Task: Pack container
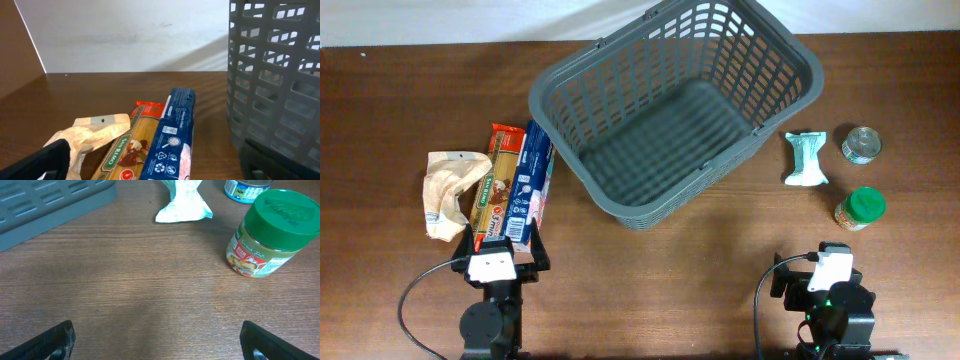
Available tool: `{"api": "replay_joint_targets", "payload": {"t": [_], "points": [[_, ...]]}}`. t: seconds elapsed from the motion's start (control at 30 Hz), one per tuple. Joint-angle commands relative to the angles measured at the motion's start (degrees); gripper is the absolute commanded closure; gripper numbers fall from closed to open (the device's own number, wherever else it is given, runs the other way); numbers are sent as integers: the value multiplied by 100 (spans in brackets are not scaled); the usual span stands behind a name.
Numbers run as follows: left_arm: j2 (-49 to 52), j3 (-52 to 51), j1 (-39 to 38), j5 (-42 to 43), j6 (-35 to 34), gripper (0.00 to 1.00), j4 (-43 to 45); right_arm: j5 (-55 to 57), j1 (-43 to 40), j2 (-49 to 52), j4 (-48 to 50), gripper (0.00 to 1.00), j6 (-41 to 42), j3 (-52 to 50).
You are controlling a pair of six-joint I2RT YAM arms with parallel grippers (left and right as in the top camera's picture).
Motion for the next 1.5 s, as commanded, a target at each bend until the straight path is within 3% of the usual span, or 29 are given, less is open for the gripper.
{"api": "replay_joint_targets", "payload": {"t": [0.0,0.7,0.93,1.17,1.33,1.47], "points": [[-17,-31,28,22,-37,1,-4,109,42,-59,0,1,26,-46],[-17,-31,24,63,-37,1,-7,2,42,-59,883,1,33,-48],[-17,-31,24,94,-39,1,-4,-881,42,-59,1222,1,33,-48],[-2,-24,24,846,-48,1,-101,-1622,42,-37,1296,1,1067,-44],[197,457,26,935,-708,1,-1014,-1679,42,232,1283,1,1338,243],[645,1303,26,807,-719,1,-1742,-1670,42,1106,1187,2,1329,907]]}}
